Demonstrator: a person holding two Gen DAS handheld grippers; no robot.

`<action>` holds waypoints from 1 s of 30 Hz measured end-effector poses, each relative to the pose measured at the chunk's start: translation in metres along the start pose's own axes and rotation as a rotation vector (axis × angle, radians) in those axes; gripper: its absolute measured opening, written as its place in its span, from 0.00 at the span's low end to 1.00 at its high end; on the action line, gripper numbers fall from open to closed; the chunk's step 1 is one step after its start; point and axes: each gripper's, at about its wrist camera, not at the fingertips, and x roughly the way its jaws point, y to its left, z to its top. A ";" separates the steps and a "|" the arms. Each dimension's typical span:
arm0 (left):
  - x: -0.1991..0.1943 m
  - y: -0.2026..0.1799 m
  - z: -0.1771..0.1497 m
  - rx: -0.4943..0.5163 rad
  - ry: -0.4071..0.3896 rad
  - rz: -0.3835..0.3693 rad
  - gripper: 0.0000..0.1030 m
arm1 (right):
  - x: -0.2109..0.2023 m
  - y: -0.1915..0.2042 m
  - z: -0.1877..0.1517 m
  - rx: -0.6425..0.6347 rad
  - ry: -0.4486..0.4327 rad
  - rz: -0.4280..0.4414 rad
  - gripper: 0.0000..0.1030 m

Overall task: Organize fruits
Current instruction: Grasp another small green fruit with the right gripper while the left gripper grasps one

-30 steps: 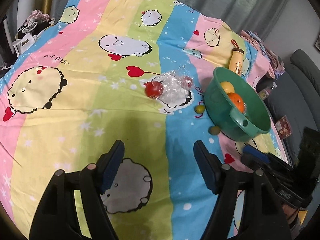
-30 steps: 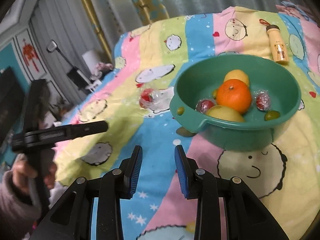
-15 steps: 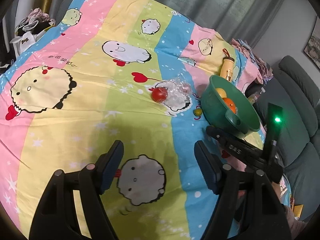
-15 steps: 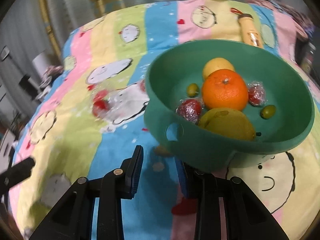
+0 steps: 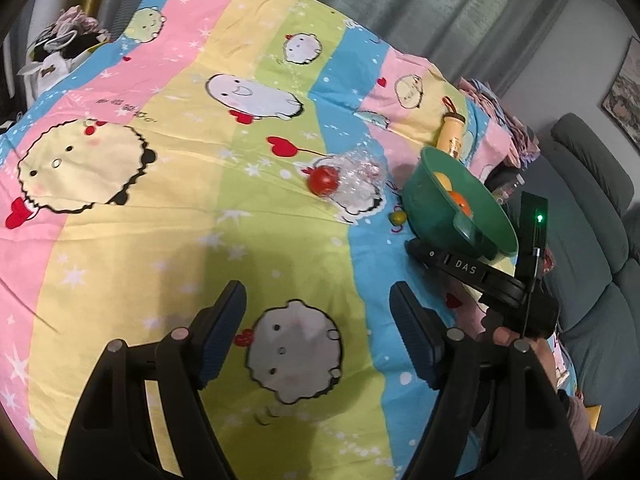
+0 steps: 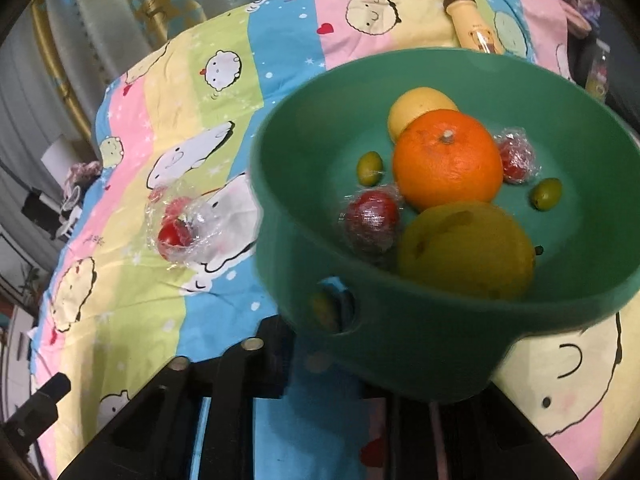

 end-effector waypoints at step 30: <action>0.149 -0.097 0.047 0.404 0.157 -0.126 0.56 | -0.068 -0.071 -0.029 -0.037 0.028 0.379 0.21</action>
